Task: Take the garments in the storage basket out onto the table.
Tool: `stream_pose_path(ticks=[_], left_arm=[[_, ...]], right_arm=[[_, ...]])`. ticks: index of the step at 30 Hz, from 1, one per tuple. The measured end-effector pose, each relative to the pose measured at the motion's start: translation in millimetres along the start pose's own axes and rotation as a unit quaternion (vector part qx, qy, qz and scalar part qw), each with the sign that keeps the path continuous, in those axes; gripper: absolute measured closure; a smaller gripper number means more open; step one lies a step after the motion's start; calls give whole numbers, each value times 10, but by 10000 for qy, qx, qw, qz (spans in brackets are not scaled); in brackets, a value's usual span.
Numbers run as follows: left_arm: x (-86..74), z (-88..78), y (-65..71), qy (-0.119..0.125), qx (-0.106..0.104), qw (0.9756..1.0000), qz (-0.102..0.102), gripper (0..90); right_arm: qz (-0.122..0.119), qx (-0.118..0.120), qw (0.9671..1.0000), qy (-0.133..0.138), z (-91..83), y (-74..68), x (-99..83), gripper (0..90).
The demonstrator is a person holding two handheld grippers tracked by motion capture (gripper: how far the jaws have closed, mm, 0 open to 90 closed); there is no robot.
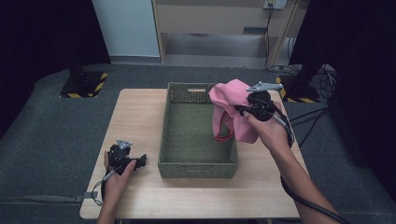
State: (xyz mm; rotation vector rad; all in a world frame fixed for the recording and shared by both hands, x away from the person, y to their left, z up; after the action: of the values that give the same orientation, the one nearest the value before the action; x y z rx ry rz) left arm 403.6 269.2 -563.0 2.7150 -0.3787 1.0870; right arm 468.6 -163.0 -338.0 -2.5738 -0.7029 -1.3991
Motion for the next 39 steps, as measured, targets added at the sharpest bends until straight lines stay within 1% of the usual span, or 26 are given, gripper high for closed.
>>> stream_pose_path(ticks=[5,10,11,23,39], left_arm=[[0,0,0,1,0,10000,-1,0],[0,0,0,-1,0,10000,0,0],[0,0,0,0,-1,10000,0,0],[0,0,0,0,-1,10000,0,0],[0,0,0,0,1,10000,0,0]], right_arm=[[50,-103,9999,-7,-41,110,-46,700],[90,-153,9998,-25,-67,173,-86,700],[124,-173,9998,-14,-86,213,-104,700],[351,-374,9987,-36,-172,488,-240,700],[526,-563,9969,-131,-178,703,-368,699]])
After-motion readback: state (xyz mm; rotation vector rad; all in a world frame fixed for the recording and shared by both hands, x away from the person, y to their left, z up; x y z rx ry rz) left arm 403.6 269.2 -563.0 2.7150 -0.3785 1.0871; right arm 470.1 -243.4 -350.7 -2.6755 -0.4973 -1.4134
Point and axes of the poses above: each handheld gripper's, and its own axes: z roughly forward along the jaws, x roughly out of its top, y roughly to its right, the point moved 3 cm from there along z, roughly forward along the jaws, and after that the axes turned 7 degrees about -x, right-handed, at the moved point
